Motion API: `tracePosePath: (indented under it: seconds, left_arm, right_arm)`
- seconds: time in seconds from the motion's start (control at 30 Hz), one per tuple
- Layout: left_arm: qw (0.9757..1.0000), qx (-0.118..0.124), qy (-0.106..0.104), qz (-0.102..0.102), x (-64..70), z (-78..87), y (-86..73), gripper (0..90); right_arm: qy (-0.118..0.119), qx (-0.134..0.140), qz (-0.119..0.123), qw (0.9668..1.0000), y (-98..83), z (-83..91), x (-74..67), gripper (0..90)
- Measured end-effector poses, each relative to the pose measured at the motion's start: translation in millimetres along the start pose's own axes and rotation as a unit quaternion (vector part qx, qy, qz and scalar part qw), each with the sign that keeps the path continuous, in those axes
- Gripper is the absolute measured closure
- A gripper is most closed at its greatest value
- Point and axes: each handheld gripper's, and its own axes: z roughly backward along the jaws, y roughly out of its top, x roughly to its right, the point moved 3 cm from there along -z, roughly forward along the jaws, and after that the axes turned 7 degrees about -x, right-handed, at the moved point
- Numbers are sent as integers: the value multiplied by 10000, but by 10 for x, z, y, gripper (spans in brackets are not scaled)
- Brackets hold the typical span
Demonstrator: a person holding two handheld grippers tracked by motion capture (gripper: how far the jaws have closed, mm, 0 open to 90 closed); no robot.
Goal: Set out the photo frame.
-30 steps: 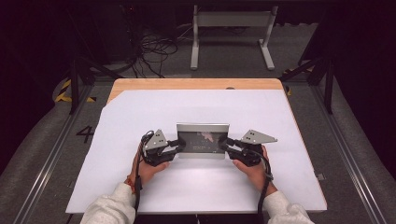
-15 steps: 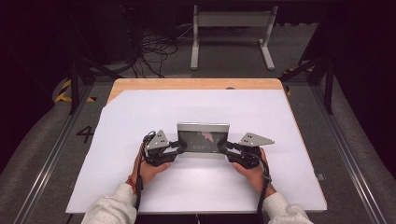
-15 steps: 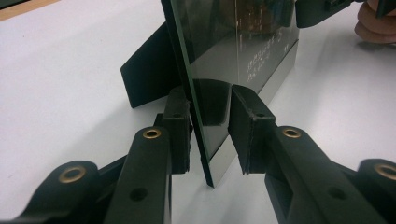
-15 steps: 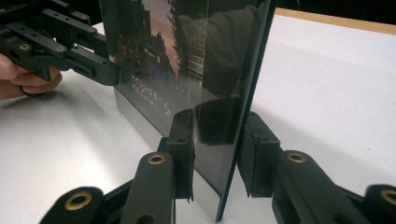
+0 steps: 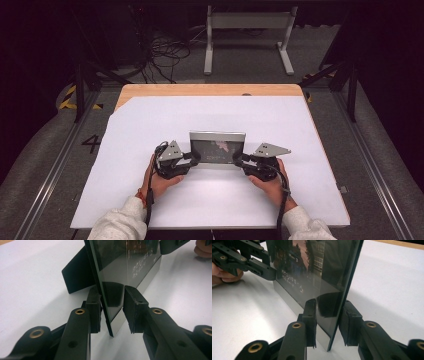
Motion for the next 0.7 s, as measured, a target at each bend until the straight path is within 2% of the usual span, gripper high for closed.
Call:
tracePosePath:
  seconds: [0.17, 0.3, 0.4, 0.57, 0.7]
  left_arm:
    - [9999, -52, 82, -58, 23, 15, 9, 671]
    - [10000, 35, -1, -39, 21, 41, 12, 652]
    - [10000, 37, -4, -27, 15, 54, 6, 664]
    - [10000, 71, -3, -30, 13, 73, 10, 673]
    - [9999, 105, 6, 38, -2, 92, 3, 716]
  right_arm:
    - [-109, -183, 84, 9997, -3, -18, -22, 671]
    - [-144, -142, 51, 9998, 15, 0, -17, 653]
    - [-84, -98, -31, 9999, 9, 17, 4, 636]
    - [-110, -73, 21, 9999, 29, 30, -4, 645]
    - [-194, -107, 110, 9997, 37, 22, -25, 624]
